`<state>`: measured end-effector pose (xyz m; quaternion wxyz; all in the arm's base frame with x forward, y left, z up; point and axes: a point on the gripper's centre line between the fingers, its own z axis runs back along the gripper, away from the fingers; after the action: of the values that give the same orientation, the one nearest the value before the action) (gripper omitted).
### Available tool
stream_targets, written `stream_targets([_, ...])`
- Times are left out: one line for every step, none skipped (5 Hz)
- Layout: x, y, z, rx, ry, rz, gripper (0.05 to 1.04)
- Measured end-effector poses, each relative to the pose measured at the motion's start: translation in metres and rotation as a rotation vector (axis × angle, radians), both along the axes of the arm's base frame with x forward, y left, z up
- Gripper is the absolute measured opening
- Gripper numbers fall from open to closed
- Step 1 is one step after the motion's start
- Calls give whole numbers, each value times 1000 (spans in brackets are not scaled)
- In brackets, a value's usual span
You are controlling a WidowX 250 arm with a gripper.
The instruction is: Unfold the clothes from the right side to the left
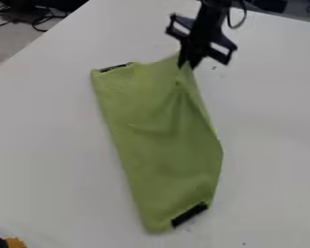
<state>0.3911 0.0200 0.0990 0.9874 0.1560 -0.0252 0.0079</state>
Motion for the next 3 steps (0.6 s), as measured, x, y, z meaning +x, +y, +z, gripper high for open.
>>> stream_targets([-29, 48, 19, 54, -30, 77, 67])
stream_targets([-63, 80, 31, 59, -53, 133, 67])
stream_targets([-102, 123, 27, 53, -41, 204, 67])
